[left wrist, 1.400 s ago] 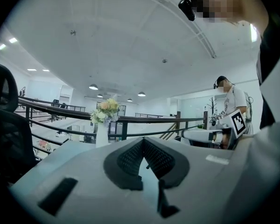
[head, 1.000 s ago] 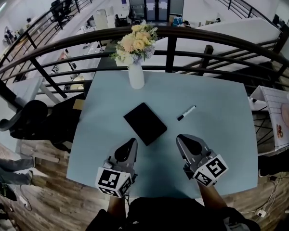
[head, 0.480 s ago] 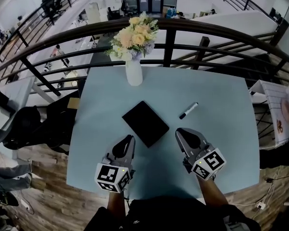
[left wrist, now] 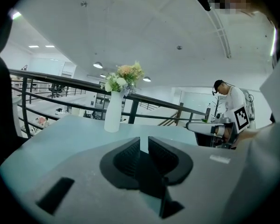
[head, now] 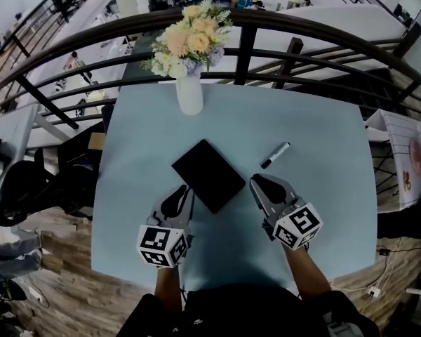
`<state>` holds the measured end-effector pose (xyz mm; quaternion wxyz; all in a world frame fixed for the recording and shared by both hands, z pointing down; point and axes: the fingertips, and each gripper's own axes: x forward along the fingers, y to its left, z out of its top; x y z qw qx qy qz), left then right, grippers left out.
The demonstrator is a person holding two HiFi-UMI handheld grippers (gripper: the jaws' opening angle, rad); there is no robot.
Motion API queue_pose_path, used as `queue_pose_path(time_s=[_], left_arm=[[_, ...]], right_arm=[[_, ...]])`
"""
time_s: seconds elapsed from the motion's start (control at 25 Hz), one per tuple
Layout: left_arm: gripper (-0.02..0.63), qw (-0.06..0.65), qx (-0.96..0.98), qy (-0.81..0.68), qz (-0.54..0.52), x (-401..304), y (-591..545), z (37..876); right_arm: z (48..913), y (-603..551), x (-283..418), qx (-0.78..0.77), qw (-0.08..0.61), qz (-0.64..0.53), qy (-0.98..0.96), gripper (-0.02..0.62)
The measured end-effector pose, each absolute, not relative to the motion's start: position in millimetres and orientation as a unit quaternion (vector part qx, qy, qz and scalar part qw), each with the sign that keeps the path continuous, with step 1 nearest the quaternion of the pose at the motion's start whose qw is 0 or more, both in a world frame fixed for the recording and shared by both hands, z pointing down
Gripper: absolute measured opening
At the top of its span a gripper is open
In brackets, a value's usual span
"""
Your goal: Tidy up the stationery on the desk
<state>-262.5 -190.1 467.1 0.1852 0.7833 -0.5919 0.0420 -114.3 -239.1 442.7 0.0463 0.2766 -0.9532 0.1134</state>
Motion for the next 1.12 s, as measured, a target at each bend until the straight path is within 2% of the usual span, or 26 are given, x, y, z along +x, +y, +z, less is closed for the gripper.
queue_pose_path(time_s=[0.68, 0.88, 1.12], left_arm=[[0.148, 0.286, 0.731, -0.616, 0.064, -291.4, -225.2, 552.0], [0.223, 0.322, 0.715, -0.616, 0.07, -294.9, -227.6, 578.8], [0.264, 0.358, 0.704, -0.608, 0.076, -292.6, -230.0, 602.4]], right_arm=[[533.4, -277.7, -149.5, 0.256, 0.157, 0.15, -0.942, 0.084], [561.1, -281.7, -153.9, 0.25, 0.195, 0.159, -0.935, 0.121], [584.3, -281.1, -154.7, 0.233, 0.225, 0.184, -0.928, 0.15]])
